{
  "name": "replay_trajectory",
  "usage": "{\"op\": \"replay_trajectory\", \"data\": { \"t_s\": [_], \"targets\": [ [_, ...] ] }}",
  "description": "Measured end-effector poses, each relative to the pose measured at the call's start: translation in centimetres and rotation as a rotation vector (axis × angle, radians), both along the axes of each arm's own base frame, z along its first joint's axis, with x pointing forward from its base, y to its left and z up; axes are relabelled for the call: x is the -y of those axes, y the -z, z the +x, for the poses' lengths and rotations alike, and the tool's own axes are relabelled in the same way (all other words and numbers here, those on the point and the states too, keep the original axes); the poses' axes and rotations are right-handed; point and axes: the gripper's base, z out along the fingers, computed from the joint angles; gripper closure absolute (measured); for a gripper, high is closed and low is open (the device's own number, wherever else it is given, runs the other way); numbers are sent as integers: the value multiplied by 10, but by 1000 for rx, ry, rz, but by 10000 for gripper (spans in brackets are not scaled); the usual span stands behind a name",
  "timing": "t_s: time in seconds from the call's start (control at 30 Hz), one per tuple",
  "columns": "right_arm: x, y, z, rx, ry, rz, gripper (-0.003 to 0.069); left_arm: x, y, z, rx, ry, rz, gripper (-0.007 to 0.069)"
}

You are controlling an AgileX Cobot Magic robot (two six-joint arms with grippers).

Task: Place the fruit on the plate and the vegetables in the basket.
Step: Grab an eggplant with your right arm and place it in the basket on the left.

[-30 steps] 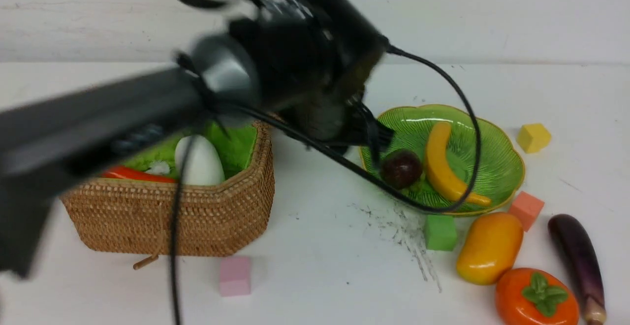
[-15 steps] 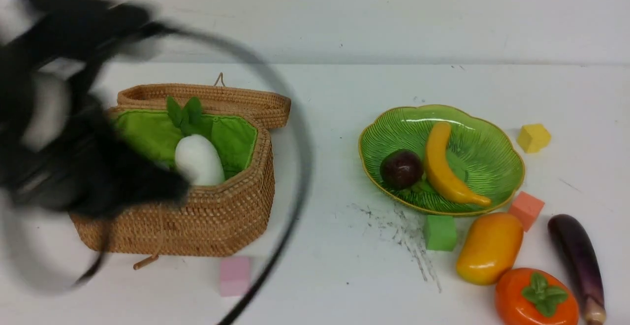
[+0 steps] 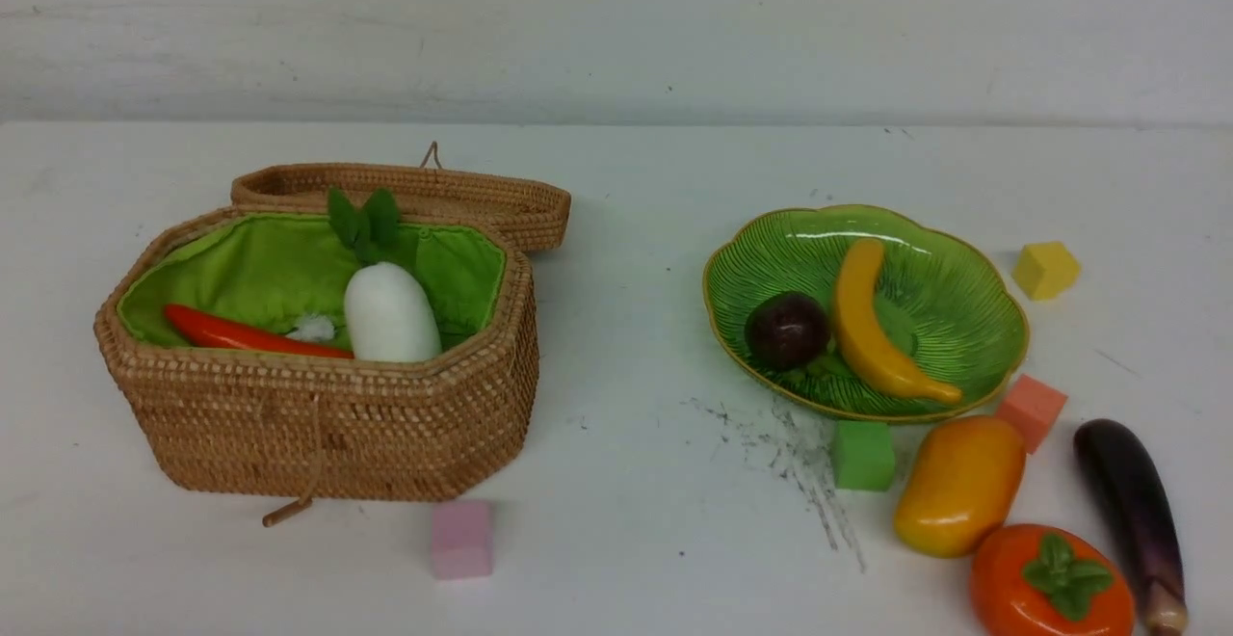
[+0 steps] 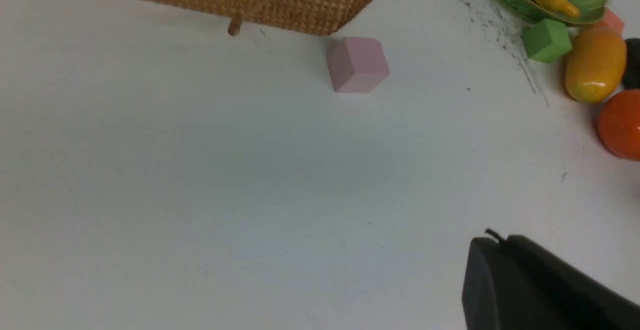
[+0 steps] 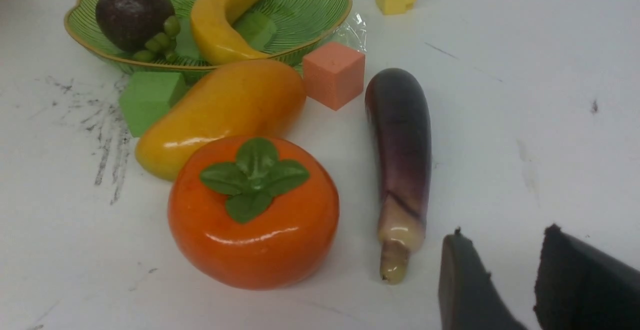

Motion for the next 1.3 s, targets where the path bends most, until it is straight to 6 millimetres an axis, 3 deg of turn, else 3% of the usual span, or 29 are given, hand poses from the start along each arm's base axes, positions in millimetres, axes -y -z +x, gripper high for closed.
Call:
{"op": "replay_trajectory", "data": {
  "t_s": [0.37, 0.67, 0.97, 1.13, 1.3],
  "targets": [
    [0, 0, 0, 0, 0, 0, 416, -2, 7, -9, -73, 19, -32, 638],
    [0, 0, 0, 0, 0, 0, 416, -4, 6, -7, -33, 3, -14, 638],
    [0, 0, 0, 0, 0, 0, 416, 1, -10, 8, 272, 17, -42, 638],
    [0, 0, 0, 0, 0, 0, 416, -3, -11, 7, 384, -17, 73, 637],
    [0, 0, 0, 0, 0, 0, 416, -7, 0, 5, 482, -143, 210, 634]
  ]
}}
